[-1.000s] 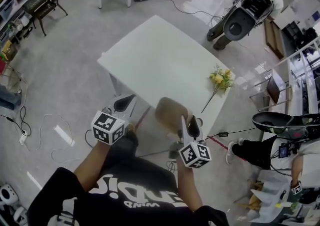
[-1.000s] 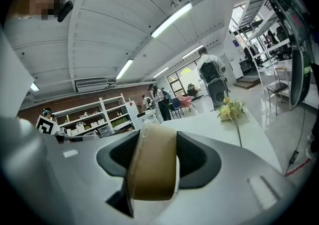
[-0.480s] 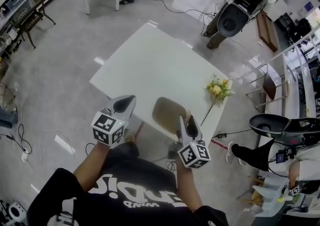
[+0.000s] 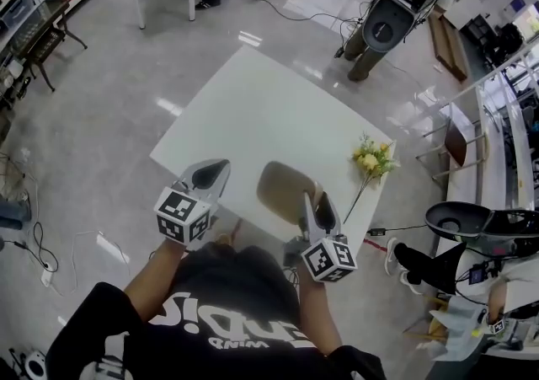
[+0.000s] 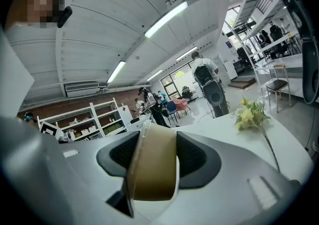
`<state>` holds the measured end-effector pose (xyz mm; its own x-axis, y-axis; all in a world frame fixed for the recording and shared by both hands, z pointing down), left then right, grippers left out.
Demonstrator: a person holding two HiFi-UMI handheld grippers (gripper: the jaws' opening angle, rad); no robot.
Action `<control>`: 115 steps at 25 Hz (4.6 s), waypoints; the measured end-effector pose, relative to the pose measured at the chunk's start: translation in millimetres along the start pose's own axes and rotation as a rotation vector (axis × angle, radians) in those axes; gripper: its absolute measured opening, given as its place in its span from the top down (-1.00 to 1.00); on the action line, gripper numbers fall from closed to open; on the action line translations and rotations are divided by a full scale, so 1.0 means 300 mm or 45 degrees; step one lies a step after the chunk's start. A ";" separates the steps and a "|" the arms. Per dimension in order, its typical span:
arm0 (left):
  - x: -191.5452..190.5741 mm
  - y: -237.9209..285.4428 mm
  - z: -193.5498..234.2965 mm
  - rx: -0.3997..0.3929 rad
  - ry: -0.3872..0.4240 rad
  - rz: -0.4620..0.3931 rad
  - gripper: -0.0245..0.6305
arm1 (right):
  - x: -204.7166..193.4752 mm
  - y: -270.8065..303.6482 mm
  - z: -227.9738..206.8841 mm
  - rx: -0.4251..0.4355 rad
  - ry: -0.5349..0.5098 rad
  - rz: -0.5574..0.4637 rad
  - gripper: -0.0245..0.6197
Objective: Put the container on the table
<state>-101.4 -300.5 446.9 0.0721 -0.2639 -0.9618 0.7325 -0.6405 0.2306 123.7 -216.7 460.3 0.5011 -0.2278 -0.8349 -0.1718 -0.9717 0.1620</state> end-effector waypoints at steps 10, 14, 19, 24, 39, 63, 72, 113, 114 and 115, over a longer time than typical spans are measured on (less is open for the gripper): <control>0.046 0.113 0.059 -0.041 -0.009 0.021 0.92 | 0.076 0.120 -0.008 0.003 -0.016 0.007 0.21; 0.063 0.187 0.078 -0.044 -0.011 0.024 0.92 | 0.109 0.186 -0.053 -0.001 -0.027 0.019 0.21; 0.073 0.266 0.074 -0.045 -0.006 0.028 0.92 | 0.140 0.277 -0.129 0.023 0.016 0.036 0.21; 0.082 0.334 0.104 -0.028 -0.015 0.038 0.92 | 0.155 0.386 -0.176 0.050 0.055 0.054 0.21; 0.054 0.495 0.107 -0.035 -0.012 0.104 0.92 | 0.021 0.628 -0.453 0.008 0.279 0.231 0.21; 0.023 0.565 0.082 -0.072 -0.044 0.163 0.92 | -0.131 0.658 -0.626 -0.088 0.429 0.331 0.22; 0.014 0.577 0.108 -0.080 -0.055 0.184 0.92 | -0.209 0.666 -0.668 -0.166 0.344 0.412 0.54; 0.102 0.461 0.028 -0.177 -0.003 0.074 0.92 | 0.156 0.331 -0.290 -0.044 -0.141 0.101 0.50; 0.102 0.445 0.020 -0.182 -0.001 0.073 0.92 | 0.153 0.308 -0.275 -0.048 -0.142 0.099 0.50; 0.100 0.431 0.012 -0.188 0.001 0.071 0.92 | 0.148 0.286 -0.262 -0.048 -0.147 0.097 0.50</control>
<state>-6.9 -393.6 448.2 0.1158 -0.2955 -0.9483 0.8189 -0.5120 0.2595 197.8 -315.0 478.3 0.3863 -0.2945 -0.8741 -0.1725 -0.9540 0.2452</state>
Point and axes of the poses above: the fingertips, and each gripper's own axes: y forward along the fingers, z to its left, x out of its top, the point moved 4 cm from there along -y, backward along the fingers, and after that the axes turned 4 degrees about y, right-handed, at the moved point
